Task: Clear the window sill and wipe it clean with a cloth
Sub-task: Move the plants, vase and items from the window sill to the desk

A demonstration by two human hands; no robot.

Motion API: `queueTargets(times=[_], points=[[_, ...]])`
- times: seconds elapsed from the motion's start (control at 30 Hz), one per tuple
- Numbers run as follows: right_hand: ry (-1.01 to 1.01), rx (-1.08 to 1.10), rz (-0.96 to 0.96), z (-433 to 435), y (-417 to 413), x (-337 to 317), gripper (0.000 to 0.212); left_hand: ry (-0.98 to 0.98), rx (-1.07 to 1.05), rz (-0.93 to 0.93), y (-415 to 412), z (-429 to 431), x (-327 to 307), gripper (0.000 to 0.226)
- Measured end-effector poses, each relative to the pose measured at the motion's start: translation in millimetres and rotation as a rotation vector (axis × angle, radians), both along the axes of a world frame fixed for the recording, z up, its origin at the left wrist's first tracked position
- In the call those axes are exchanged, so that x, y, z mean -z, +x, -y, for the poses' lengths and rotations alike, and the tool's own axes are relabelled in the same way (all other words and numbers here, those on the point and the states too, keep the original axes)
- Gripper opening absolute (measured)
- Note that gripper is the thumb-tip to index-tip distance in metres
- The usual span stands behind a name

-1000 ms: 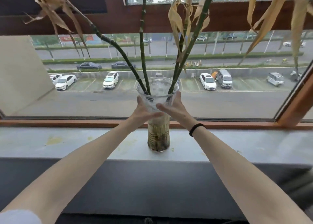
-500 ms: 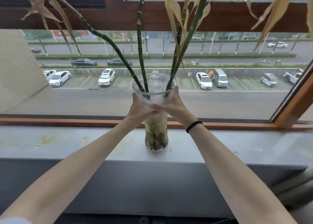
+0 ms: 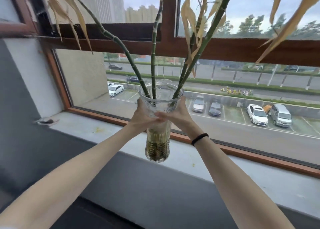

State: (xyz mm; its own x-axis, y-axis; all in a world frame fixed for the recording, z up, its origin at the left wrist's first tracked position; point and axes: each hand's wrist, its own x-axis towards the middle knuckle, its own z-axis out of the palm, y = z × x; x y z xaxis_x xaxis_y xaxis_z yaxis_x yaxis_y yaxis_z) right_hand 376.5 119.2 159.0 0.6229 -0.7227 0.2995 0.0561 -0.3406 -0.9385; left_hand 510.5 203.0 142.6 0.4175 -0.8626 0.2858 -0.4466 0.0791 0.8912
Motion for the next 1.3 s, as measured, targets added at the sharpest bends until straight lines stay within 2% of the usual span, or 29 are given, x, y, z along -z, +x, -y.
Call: queueTargets(times=[0.17, 0.33, 0.37, 0.43, 0.5, 0.6, 0.67, 0.73, 0.87, 1.03, 1.17, 1.2, 1.27, 1.3], points=[[0.003, -0.209, 0.030, -49, 5, 3, 0.105, -0.022, -0.171, -0.021, -12, -70, -1, 0.090], [0.012, -0.359, 0.037, -106, 18, 3, 0.087, -0.033, -0.338, -0.053, -18, -147, 3, 0.132], [0.020, -0.397, 0.062, -119, 21, 3, 0.084, -0.038, -0.376, -0.069, -19, -162, 3, 0.135], [0.045, -0.475, 0.082, -141, 31, 5, 0.075, -0.060, -0.470, -0.072, -25, -188, 1, 0.120], [0.050, -0.546, 0.095, -166, 39, 6, 0.076, -0.047, -0.542, -0.020, -32, -213, -5, 0.102], [0.025, -0.637, 0.115, -205, 56, 4, 0.097, -0.014, -0.635, -0.009, -24, -260, -3, 0.088], [0.002, -0.716, 0.135, -234, 69, 2, 0.102, -0.031, -0.669, -0.007, -17, -291, -3, 0.076], [-0.011, -0.761, 0.135, -262, 81, 1, 0.098, -0.049, -0.713, -0.009, -7, -324, -2, 0.081], [-0.001, -0.839, 0.169, -322, 121, 5, 0.097, -0.053, -0.771, 0.006, 14, -402, -3, 0.106], [-0.011, -0.944, 0.185, -420, 176, 6, 0.111, -0.038, -0.925, -0.004, 43, -495, -6, 0.101], [-0.003, -1.029, 0.233, -491, 217, 9, 0.111, -0.002, -1.038, 0.030, 70, -567, -6, 0.130], [0.008, -1.045, 0.248, -504, 225, 9, 0.111, 0.002, -1.059, 0.026, 71, -578, -11, 0.124], [0.033, -1.082, 0.267, -532, 241, 7, 0.113, -0.028, -1.088, 0.069, 81, -605, -17, 0.098], [0.043, -1.100, 0.277, -544, 247, 5, 0.113, -0.041, -1.076, 0.089, 87, -617, -20, 0.101]])
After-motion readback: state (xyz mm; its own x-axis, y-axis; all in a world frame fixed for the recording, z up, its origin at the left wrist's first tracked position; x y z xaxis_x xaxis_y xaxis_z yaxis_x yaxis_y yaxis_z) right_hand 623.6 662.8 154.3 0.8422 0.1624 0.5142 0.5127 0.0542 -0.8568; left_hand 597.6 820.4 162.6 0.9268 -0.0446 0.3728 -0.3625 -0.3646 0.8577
